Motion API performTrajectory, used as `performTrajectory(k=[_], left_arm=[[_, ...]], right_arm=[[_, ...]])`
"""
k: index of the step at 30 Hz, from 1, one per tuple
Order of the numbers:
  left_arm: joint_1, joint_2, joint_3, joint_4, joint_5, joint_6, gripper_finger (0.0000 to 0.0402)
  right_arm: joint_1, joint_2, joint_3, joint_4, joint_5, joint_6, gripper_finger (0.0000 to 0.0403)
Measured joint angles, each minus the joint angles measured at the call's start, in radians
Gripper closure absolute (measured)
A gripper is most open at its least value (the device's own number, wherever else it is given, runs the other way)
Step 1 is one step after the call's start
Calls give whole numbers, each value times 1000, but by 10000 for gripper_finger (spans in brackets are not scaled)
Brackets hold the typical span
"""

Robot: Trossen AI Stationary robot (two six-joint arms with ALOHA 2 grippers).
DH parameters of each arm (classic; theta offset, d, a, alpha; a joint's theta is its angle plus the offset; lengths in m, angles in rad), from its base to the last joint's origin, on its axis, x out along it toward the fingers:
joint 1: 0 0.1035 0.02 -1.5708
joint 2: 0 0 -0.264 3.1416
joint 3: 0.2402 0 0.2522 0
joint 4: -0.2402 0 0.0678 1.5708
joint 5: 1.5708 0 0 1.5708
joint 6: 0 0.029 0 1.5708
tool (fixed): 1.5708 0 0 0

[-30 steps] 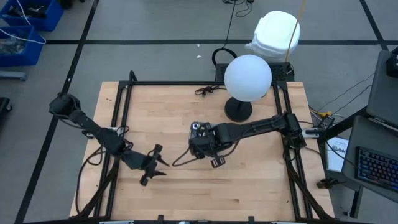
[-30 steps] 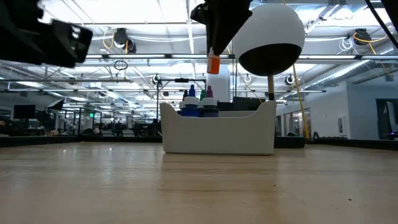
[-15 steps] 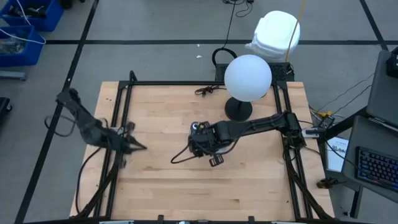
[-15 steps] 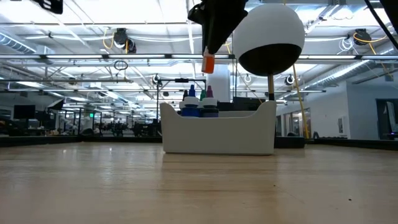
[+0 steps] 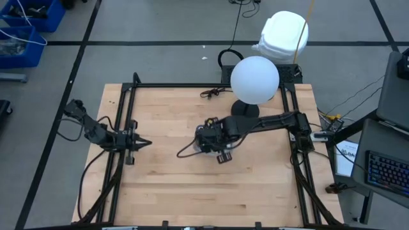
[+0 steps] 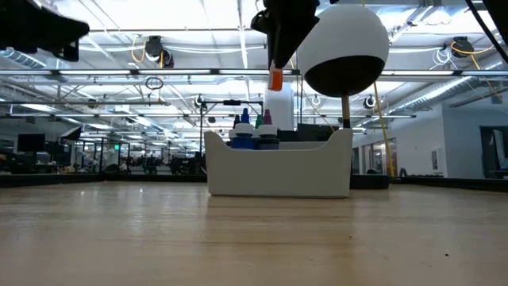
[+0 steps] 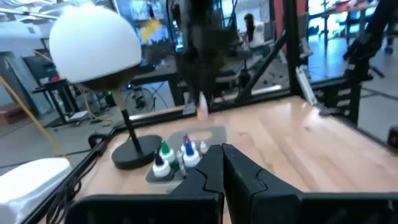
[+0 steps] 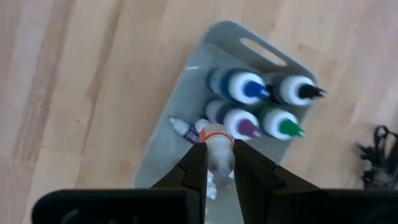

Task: Pick & Place food coloring
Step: Put the small orange food coloring bottle into the gray bin

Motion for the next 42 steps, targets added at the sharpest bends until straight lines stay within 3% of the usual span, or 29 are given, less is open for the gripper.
performTrajectory(k=[7,14,22,29,42], left_arm=[[33,-22,-40,15,-54,31,383],[53,-22,-41,5,-87,-24,397],[53,-21,-41,-18,-86,-28,361],[53,-21,-41,-11,-86,-29,356],[53,-21,-41,-1,-86,-15,355]], right_arm=[[-64,-62,1,-31,-1,3,358],[-130,-66,-18,-65,-49,16,358],[-147,-150,-309,173,-79,-27,358],[-155,-273,-572,366,-75,-28,358],[-123,-260,-640,421,-77,31,358]])
